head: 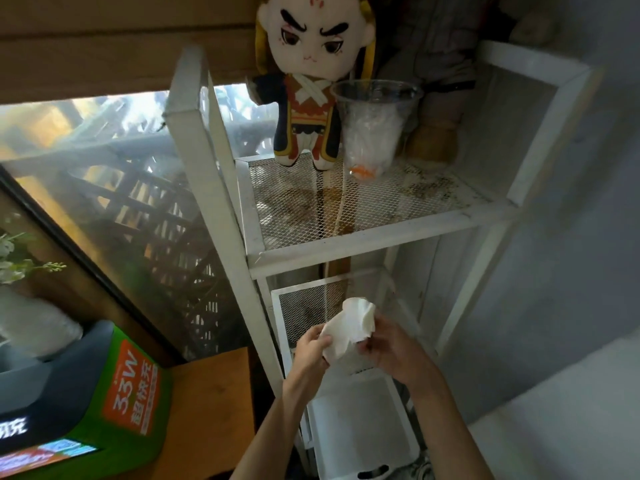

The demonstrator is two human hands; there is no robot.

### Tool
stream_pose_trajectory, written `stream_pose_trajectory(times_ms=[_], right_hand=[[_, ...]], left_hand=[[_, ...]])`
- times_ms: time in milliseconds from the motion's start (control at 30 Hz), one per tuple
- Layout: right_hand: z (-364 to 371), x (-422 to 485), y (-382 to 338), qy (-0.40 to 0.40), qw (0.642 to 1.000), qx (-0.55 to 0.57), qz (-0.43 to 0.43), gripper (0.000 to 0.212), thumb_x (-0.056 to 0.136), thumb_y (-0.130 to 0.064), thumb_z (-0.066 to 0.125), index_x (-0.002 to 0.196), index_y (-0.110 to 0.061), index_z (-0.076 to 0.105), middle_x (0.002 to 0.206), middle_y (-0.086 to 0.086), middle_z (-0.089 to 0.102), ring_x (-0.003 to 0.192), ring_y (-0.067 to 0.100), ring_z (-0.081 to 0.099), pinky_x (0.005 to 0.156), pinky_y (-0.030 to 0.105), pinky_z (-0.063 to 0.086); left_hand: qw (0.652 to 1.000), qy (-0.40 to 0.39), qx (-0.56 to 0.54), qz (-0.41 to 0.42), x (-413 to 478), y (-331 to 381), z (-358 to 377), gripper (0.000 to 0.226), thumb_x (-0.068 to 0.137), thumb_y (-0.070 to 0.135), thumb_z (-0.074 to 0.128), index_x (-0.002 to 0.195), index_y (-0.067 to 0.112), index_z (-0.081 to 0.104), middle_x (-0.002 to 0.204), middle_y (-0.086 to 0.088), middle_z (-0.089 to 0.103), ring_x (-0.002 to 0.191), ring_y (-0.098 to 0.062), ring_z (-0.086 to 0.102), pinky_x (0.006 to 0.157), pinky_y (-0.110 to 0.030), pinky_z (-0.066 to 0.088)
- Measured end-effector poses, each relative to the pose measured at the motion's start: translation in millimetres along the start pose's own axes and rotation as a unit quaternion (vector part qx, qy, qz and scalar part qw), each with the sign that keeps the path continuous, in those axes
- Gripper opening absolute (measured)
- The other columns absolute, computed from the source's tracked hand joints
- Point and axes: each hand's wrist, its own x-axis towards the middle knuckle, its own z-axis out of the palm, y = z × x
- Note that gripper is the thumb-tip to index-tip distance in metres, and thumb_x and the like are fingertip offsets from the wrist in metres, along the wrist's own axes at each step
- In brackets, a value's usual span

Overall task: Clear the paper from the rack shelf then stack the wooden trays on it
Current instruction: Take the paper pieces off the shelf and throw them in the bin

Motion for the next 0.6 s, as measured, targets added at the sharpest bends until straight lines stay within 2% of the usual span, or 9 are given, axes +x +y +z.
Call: stream_pose_trajectory(times_ms=[67,100,167,200,267,367,433,500,600], right_hand=[[1,-5,3,-0.033,0.999,0.015,-0.005,0.069,0.051,-0.011,0.095,0.113,0.004,0.068,0.100,0.021,0.068,0.081,0.025,0.067,0.055,0.024,0.058],[2,-8,5,-0.031,0.999,0.001,-0.011,0.068,0.053,-0.011,0.095,0.114,0.004,0.068,0.100,0.021,0.069,0.081,0.026,0.068,0.055,0.025,0.058],[5,-8,10,0.025,0.996,-0.078,-0.023,0.058,0.071,-0.013,0.086,0.122,0.003,0.062,0.110,0.022,0.067,0.088,0.027,0.068,0.059,0.028,0.059],[4,-6,13,0.076,0.986,-0.146,-0.041,0.047,0.081,-0.014,0.079,0.122,0.000,0.062,0.115,0.021,0.067,0.091,0.027,0.069,0.062,0.029,0.059],[0,-6,20,0.174,0.933,-0.304,-0.087,0.033,0.089,-0.018,0.071,0.119,-0.007,0.063,0.116,0.015,0.069,0.095,0.025,0.070,0.071,0.033,0.060],[-1,-13,28,0.225,0.856,-0.444,-0.141,0.029,0.091,-0.026,0.067,0.117,-0.014,0.062,0.112,0.004,0.068,0.097,0.019,0.068,0.077,0.033,0.060],[1,-18,34,0.223,0.849,-0.451,-0.163,0.026,0.091,-0.023,0.067,0.114,-0.013,0.061,0.109,0.006,0.068,0.092,0.017,0.069,0.068,0.029,0.061],[0,-23,39,0.217,0.849,-0.458,-0.149,0.026,0.091,-0.022,0.067,0.114,-0.011,0.060,0.108,0.008,0.068,0.089,0.017,0.069,0.065,0.026,0.059],[-2,-35,43,0.180,0.890,-0.410,-0.085,0.031,0.090,-0.018,0.069,0.118,-0.009,0.059,0.116,0.013,0.065,0.099,0.023,0.069,0.075,0.034,0.062]], left_hand=[[1.000,0.009,-0.010,-0.007,-8,-2,1,0.032,0.094,-0.004,0.049,0.123,0.002,0.059,0.112,-0.021,0.064,0.099,-0.034,0.064,0.091,-0.055,0.053],[1.000,0.002,-0.019,-0.008,-14,-1,2,0.030,0.094,-0.002,0.051,0.122,0.002,0.061,0.112,-0.023,0.066,0.094,-0.033,0.066,0.083,-0.050,0.057],[0.998,-0.028,-0.055,-0.006,-24,-1,4,0.026,0.096,0.009,0.052,0.116,0.004,0.068,0.109,-0.025,0.067,0.084,-0.030,0.067,0.070,-0.040,0.058],[0.996,-0.042,-0.082,-0.007,-28,-1,4,0.029,0.098,0.016,0.048,0.110,0.005,0.072,0.106,-0.024,0.069,0.082,-0.030,0.067,0.071,-0.039,0.055],[0.987,-0.077,-0.141,-0.016,-36,0,2,0.046,0.103,0.033,0.037,0.106,0.008,0.076,0.106,-0.023,0.071,0.087,-0.031,0.069,0.081,-0.043,0.052],[0.986,-0.120,-0.118,0.002,-46,-2,-6,0.067,0.100,0.058,0.027,0.123,0.009,0.066,0.119,-0.025,0.068,0.106,-0.034,0.066,0.098,-0.048,0.050],[0.989,-0.128,-0.066,0.042,-54,-6,-10,0.055,0.100,0.050,0.040,0.124,0.008,0.064,0.116,-0.024,0.067,0.102,-0.033,0.065,0.093,-0.045,0.053],[0.988,-0.119,0.005,0.093,-61,-8,-12,0.038,0.097,0.033,0.055,0.125,0.007,0.060,0.110,-0.021,0.065,0.092,-0.027,0.065,0.079,-0.036,0.058],[0.985,-0.093,0.064,0.129,-74,-12,-18,0.034,0.095,0.028,0.062,0.120,0.006,0.061,0.105,-0.021,0.065,0.085,-0.024,0.066,0.071,-0.032,0.057]])
